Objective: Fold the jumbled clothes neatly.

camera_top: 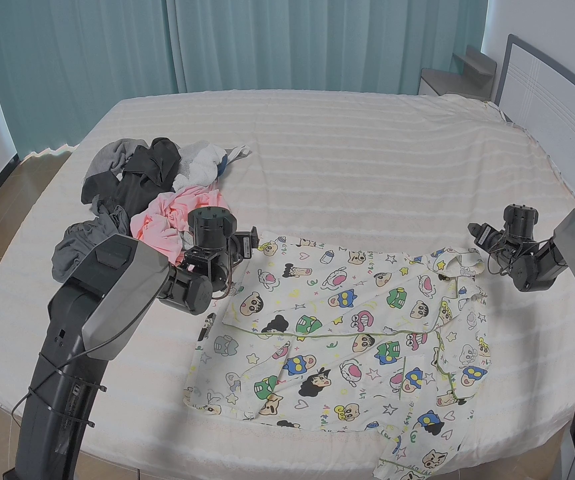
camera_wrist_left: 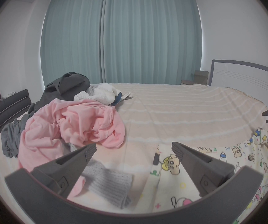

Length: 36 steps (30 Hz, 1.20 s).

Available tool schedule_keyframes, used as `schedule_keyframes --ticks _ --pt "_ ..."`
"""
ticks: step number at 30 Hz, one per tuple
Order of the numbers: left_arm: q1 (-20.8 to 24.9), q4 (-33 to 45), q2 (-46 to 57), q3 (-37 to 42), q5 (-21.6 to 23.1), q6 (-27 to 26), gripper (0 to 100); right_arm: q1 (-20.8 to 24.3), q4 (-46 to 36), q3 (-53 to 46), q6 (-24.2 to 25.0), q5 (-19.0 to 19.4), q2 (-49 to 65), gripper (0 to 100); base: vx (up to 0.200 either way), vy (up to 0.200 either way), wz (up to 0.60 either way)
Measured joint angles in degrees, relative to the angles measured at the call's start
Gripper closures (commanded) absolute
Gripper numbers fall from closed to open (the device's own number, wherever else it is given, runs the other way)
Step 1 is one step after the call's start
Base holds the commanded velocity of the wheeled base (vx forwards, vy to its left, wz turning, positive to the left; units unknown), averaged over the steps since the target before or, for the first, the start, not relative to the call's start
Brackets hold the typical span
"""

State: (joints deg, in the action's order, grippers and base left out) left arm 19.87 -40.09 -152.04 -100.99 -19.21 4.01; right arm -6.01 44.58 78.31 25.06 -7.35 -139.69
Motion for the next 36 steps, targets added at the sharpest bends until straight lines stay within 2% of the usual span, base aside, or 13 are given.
schedule_keyframes --ticks 4,8,11,15,19,25,30,36 --pt "0.2 -1.6 3.7 8.2 0.8 0.5 0 0.5 -0.9 -2.6 4.7 1.2 1.6 0 0.000 0.000 0.00" --pt "0.2 -3.0 8.0 17.1 2.4 2.7 0 2.1 -3.9 -6.0 13.3 2.9 4.1 0 0.000 0.000 0.00" --pt "0.5 -3.7 11.6 22.7 3.3 7.0 0 3.7 -7.8 -7.4 22.5 3.9 6.1 0 0.000 0.000 0.00" --pt "0.7 -4.3 16.8 31.0 5.4 13.9 0 5.9 -11.7 -8.7 29.1 5.1 8.4 0 0.000 0.000 0.00" --pt "1.1 -4.7 23.0 40.5 8.9 19.4 0 7.8 -13.7 -9.7 31.0 5.7 10.1 0 0.000 0.000 0.00" --pt "1.5 -8.9 28.7 49.8 12.1 22.1 0 9.6 -14.7 -11.1 31.8 5.9 11.7 0 0.000 0.000 0.00" --pt "2.0 -16.5 30.2 53.1 12.3 22.9 0 10.6 -14.9 -13.3 31.3 5.9 13.3 0 0.040 0.000 0.00" --pt "3.0 -17.5 30.2 54.7 12.5 23.0 0 11.1 -14.9 -14.6 30.7 5.9 14.2 0 0.200 0.000 0.00"
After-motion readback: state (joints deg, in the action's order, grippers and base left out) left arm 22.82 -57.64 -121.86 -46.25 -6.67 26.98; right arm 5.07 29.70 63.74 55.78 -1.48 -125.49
